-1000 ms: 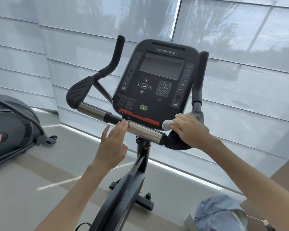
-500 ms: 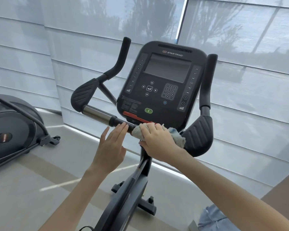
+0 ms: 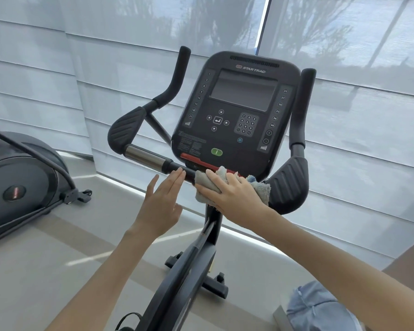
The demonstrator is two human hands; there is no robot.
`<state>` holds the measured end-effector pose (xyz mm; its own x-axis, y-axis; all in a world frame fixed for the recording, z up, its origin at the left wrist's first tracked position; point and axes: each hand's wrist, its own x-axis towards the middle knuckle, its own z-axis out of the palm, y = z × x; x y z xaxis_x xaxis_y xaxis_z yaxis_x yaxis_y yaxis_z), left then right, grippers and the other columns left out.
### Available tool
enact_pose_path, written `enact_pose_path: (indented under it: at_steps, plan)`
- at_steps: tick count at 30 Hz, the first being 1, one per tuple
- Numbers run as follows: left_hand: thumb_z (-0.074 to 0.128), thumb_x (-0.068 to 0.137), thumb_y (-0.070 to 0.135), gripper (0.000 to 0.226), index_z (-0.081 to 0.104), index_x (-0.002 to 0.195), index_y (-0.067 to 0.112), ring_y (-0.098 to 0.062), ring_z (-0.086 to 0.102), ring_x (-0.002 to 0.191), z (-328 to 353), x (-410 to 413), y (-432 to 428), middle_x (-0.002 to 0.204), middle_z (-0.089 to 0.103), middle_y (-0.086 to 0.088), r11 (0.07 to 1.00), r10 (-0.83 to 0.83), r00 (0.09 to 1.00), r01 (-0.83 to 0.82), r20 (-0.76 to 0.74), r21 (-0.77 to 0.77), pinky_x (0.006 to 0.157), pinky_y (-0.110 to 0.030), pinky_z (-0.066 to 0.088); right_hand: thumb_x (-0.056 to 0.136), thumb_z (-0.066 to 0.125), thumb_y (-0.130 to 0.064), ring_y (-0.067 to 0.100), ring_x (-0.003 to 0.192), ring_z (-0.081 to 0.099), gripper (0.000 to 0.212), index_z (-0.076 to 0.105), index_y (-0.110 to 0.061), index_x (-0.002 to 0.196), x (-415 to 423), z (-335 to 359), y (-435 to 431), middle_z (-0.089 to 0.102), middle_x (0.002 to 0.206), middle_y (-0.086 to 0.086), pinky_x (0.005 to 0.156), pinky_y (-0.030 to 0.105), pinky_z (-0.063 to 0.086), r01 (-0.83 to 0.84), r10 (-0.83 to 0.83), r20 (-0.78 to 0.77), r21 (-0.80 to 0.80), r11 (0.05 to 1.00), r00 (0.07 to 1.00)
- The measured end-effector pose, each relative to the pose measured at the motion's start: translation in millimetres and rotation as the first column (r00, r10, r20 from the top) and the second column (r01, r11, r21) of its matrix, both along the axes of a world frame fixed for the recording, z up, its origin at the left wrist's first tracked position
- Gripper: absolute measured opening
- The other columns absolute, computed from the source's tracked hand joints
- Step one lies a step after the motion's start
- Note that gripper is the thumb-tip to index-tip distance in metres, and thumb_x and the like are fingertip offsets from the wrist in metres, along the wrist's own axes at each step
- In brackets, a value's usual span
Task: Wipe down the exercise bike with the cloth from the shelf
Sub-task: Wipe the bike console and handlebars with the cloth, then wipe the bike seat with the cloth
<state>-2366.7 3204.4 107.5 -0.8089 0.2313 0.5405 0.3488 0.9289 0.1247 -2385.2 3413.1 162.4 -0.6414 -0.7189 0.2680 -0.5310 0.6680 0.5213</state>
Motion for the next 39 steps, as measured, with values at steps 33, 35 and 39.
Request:
enact_pose_path:
  at_steps: [33,35,39]
  plan:
    - [0.065,0.081,0.006,0.056,0.049,0.134,0.005,-0.03,0.045,0.13,-28.6,346.5,-26.5,0.138,0.05,-0.014,0.987,0.161,0.971,-0.155,0.174,-0.049,0.111,-0.047,0.026,0.093,0.05,-0.036,0.018,0.076,0.046,0.034,0.058,-0.007,0.109,293.7,-64.6,5.8,0.046,0.107,0.012,0.063,0.029,0.045,-0.078,0.372,0.327,-0.652,0.754,0.869]
    - [0.063,0.08,0.007,0.054,0.051,0.133,0.006,-0.029,0.048,0.126,-34.9,374.3,-27.6,0.136,0.052,-0.013,0.986,0.165,0.966,-0.158,0.197,-0.054,0.111,-0.043,0.026,0.093,0.054,-0.032,0.019,0.079,0.049,0.032,0.056,-0.008,0.113,316.0,-76.9,5.3,0.045,0.108,0.01,0.068,0.031,0.048,-0.043,0.385,0.37,-0.672,0.74,0.845]
    - [0.058,0.073,0.013,0.054,0.056,0.126,0.007,-0.025,0.052,0.117,-45.1,424.8,-43.3,0.128,0.059,-0.01,0.98,0.197,0.96,-0.187,0.2,-0.066,0.106,-0.034,0.021,0.093,0.05,-0.036,0.017,0.08,0.05,0.034,0.054,-0.012,0.116,352.6,-96.6,-2.2,0.044,0.107,0.005,0.071,0.03,0.049,-0.013,0.41,0.415,-0.69,0.724,0.812]
